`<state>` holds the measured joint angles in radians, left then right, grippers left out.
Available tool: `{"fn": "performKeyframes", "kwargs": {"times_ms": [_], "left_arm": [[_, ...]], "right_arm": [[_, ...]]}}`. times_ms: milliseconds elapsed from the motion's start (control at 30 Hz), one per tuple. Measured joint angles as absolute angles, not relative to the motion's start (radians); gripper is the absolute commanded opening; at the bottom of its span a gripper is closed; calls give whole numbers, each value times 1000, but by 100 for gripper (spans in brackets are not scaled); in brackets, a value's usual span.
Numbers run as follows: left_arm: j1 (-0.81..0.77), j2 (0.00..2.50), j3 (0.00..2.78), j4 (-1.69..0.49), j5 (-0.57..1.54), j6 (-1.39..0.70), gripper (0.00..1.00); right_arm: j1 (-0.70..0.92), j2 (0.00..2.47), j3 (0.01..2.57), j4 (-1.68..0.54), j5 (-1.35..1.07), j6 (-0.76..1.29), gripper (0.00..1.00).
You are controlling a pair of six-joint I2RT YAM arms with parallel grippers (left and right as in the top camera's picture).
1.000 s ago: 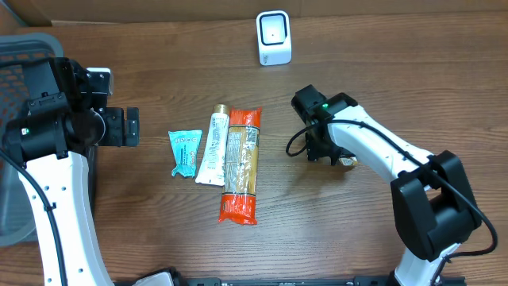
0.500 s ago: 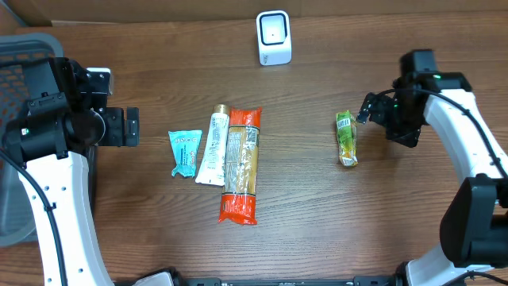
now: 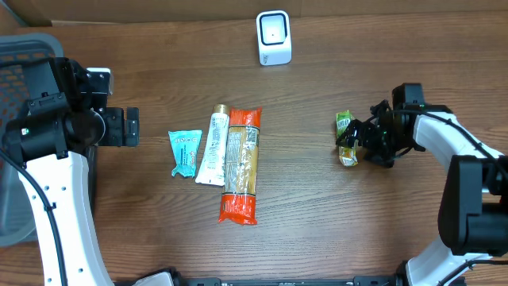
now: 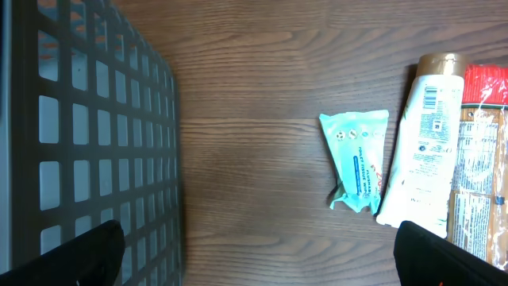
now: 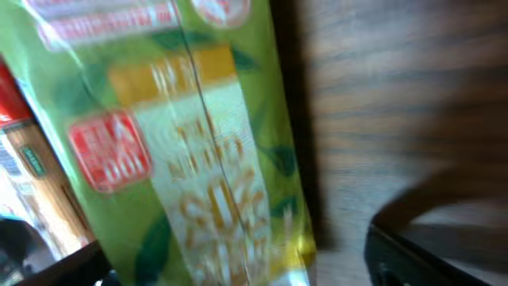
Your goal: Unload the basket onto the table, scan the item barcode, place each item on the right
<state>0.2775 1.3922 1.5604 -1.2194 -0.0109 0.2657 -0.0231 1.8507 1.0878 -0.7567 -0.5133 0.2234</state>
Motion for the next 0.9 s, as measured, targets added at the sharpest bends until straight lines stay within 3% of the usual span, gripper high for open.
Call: {"fn": "performKeyframes", "kwargs": {"times_ms": [100,300,400,667,900], "left_arm": [[278,1392,1560,-1219,-11,266,100],[278,1392,1560,-1219,-11,266,100],[278,1392,1560,-1219,-11,266,100],[278,1392,1560,-1219,-11,266,100],[278,1392,1560,-1219,-11,266,100]], "right_arm": [[-19,1865,1084,-717,-543,224,68],[-18,1903,1074,-700,-593,237,18],[-19,1906,1074,-699,-627,237,6],[-4,1906,1145,-849,-560,234,4],[135,1897,1347,-1123,-111,313,4]]}}
